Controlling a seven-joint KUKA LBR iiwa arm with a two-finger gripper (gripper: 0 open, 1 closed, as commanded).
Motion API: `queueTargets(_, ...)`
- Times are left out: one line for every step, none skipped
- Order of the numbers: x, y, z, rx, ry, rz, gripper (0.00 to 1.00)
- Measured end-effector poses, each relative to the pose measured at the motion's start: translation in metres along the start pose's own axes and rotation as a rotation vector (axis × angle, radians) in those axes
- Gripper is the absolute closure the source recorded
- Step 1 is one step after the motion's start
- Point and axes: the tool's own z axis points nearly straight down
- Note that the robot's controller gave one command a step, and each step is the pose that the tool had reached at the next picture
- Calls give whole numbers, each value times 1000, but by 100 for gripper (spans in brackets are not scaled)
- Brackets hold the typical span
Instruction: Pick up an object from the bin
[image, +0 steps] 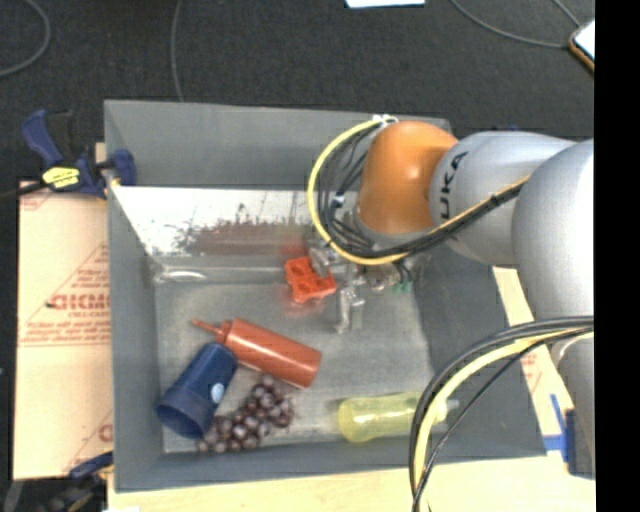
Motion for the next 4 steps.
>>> queueTargets(161,13,-51,0,-1,77,0)
queueTargets(26,30,-35,3,-13,-41,0)
queueTargets(147,49,-10,14,-40,-127,0)
queueTargets(132,47,-11,7,-15,-133,100)
